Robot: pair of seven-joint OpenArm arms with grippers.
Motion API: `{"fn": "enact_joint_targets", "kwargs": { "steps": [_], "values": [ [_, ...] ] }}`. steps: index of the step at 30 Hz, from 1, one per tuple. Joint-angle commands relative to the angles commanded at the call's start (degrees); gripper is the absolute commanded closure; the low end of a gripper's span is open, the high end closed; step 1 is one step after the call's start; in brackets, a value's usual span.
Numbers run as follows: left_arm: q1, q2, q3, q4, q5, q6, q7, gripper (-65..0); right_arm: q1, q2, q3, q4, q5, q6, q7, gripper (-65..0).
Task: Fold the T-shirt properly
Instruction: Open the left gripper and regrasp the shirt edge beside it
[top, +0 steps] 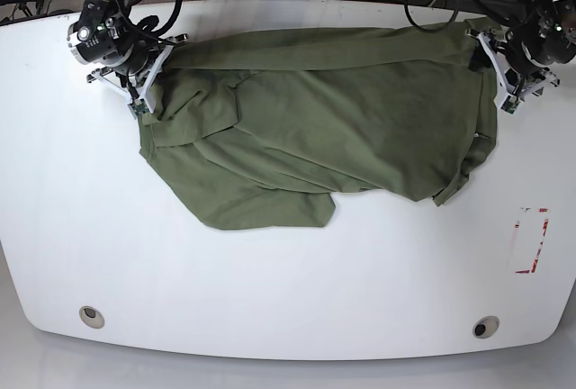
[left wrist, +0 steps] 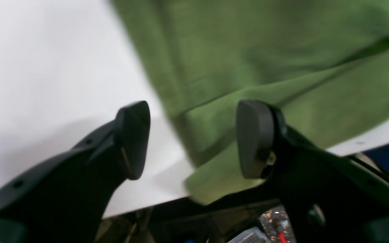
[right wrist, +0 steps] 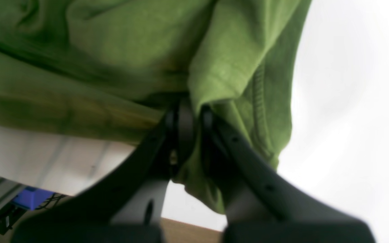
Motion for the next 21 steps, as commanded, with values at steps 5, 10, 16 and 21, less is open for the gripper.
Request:
{"fn": "enact_joint_targets", "kwargs": {
  "steps": [5,10,16,21],
  "values": [
    [0.5,0.4,0.3,-0.8,2.5,0.0,0.0,-37.6,0.0,0.0,0.0,0.0,0.0,0.00,0.1,-1.3],
    [0.4,0.4,0.4,-4.1,4.0,0.0,0.0,-37.6,0.0,0.0,0.0,0.0,0.0,0.00,0.1,-1.3],
    [0.4,0.3,0.3,-6.9,3.9,0.0,0.0,-37.6,-0.1,0.0,0.0,0.0,0.0,0.00,0.1,-1.3],
    [0.4,0.4,0.4,-7.9,3.6,0.0,0.0,-37.5,-0.1,0.0,0.0,0.0,0.0,0.00,0.1,-1.3]
  ]
}}
